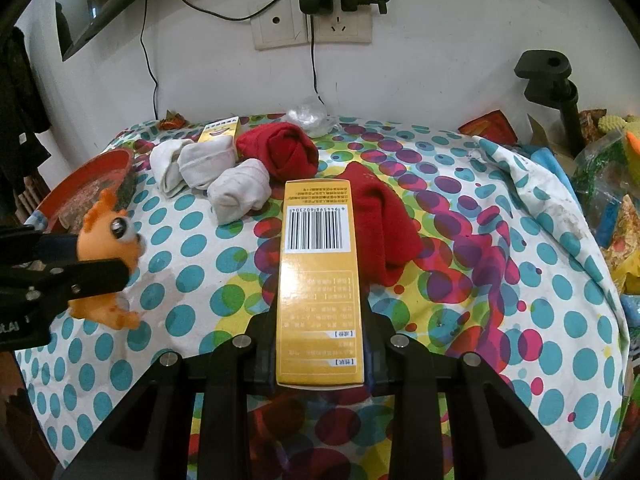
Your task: Organize objects
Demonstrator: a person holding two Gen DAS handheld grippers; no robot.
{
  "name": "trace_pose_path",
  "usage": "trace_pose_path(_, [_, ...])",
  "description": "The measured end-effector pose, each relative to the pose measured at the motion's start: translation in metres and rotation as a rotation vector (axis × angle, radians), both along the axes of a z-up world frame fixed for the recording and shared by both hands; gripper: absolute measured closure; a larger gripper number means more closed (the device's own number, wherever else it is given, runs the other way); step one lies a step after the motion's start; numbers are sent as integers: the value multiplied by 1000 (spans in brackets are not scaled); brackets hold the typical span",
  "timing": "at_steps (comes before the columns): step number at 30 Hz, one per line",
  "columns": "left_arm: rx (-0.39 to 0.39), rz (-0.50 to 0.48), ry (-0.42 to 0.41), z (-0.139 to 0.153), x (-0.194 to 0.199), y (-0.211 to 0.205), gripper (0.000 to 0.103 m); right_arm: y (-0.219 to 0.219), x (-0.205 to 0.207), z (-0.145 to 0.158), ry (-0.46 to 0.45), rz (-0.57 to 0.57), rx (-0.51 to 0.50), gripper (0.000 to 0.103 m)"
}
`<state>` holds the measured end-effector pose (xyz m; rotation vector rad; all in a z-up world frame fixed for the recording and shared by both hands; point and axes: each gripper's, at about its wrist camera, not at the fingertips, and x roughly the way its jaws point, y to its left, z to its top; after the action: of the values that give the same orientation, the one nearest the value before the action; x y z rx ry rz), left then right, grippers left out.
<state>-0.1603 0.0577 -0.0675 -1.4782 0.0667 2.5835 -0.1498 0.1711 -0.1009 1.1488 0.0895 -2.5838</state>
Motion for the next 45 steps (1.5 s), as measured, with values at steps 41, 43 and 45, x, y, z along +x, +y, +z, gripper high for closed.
trace_pose_path(41, [-86, 207, 61, 43, 67, -151, 56, -15, 3, 1, 19, -28, 53, 74])
trace_pose_path(43, [-87, 233, 63, 45, 69, -164, 56, -15, 3, 1, 21, -29, 53, 74])
trace_pose_path(45, [-88, 257, 64, 47, 70, -177, 56, -16, 3, 1, 19, -28, 54, 74])
